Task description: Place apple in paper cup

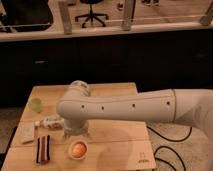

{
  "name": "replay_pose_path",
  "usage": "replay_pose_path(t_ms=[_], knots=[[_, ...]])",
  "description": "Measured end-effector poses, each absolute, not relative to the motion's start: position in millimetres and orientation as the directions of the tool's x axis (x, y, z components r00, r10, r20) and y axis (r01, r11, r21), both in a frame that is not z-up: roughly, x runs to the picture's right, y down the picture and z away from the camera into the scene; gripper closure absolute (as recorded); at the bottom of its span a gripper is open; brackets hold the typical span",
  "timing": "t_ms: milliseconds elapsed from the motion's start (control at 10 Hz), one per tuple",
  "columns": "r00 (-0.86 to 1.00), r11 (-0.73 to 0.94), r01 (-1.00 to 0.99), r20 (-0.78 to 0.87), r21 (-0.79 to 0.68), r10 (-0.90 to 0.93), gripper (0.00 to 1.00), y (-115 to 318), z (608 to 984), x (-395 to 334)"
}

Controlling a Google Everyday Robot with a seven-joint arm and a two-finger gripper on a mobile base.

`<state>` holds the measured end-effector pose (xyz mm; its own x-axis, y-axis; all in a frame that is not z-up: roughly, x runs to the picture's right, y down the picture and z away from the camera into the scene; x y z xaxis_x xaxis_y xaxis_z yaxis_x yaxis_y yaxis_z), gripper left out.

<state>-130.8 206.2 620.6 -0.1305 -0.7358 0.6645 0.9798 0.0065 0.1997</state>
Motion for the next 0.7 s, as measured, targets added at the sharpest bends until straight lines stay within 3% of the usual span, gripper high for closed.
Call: replay_pose_path(t_ms=[700], knots=[[-0.154,0.005,0.973,0.661,0.231,-0.734,0.2,201.3,623.6,-132.5]])
